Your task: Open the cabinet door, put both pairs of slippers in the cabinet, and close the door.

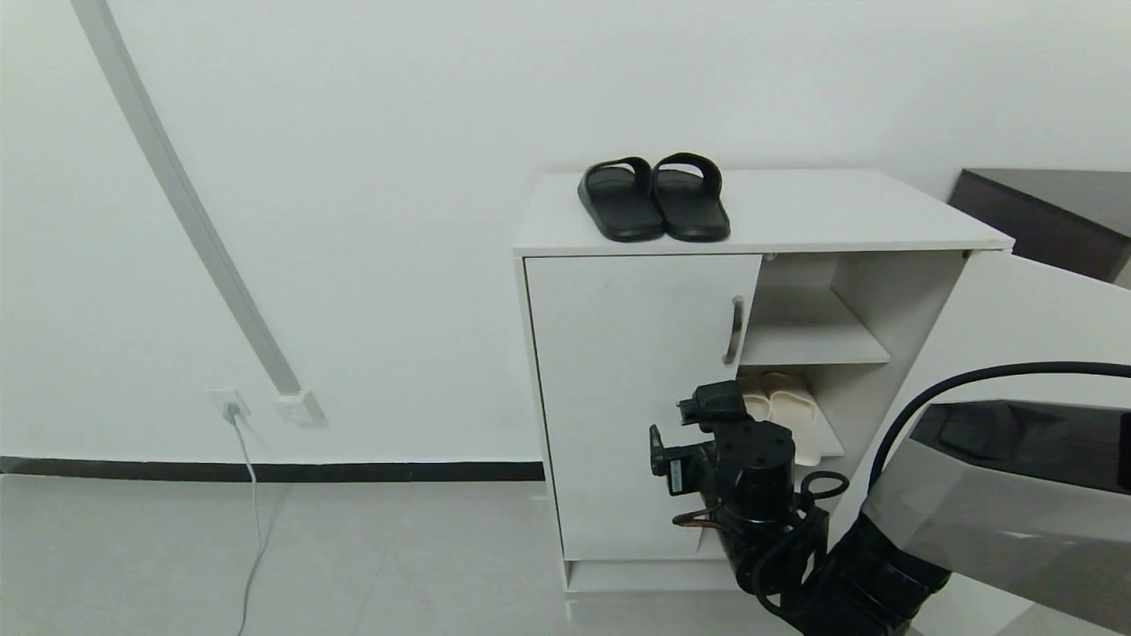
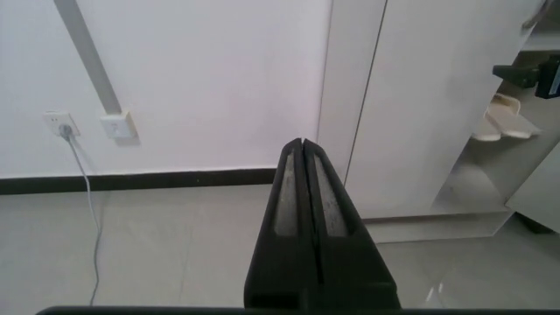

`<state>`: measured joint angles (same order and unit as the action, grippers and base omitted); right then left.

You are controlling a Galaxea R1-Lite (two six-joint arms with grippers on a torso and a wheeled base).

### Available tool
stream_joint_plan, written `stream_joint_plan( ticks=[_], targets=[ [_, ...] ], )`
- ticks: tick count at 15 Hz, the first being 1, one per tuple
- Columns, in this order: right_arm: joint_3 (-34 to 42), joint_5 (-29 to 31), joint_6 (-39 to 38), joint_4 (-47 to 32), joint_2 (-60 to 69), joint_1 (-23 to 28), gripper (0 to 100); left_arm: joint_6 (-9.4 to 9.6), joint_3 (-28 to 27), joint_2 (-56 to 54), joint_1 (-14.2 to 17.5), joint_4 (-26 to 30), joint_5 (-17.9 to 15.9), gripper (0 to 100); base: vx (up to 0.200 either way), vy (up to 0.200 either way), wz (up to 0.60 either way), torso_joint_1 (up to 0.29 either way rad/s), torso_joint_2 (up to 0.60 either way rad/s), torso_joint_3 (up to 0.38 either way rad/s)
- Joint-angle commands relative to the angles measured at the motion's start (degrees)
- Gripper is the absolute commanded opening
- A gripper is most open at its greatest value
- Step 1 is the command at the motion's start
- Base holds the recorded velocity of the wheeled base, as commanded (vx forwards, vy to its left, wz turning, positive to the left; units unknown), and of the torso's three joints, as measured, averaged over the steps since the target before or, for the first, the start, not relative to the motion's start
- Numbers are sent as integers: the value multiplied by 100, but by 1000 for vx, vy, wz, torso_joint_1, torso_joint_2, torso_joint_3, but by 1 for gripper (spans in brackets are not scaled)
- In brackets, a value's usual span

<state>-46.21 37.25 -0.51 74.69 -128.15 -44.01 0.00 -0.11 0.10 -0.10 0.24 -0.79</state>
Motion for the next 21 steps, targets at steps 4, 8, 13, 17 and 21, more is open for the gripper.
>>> stream_joint_plan(
  ticks=[4, 8, 13, 17, 21],
  targets=[
    [7, 1, 16, 10, 0, -3, 100, 0, 2, -1, 1, 2, 0, 0, 0, 0, 0, 181, -493, -319],
    [7, 1, 16, 19, 27, 6, 100, 0, 2, -1, 1, 2, 0, 0, 0, 0, 0, 209, -521, -319],
    [51, 1, 16, 37, 106, 6, 100, 9, 2, -1, 1, 2, 0, 0, 0, 0, 0, 234, -556, -325],
    [51, -8, 16, 19, 106, 6, 100, 9, 2, -1, 1, 2, 0, 0, 0, 0, 0, 257, -590, -328],
    [165, -25, 16, 10, 88, 24, 100, 9, 2, -1, 1, 2, 0, 0, 0, 0, 0, 195, -428, -236]
  ],
)
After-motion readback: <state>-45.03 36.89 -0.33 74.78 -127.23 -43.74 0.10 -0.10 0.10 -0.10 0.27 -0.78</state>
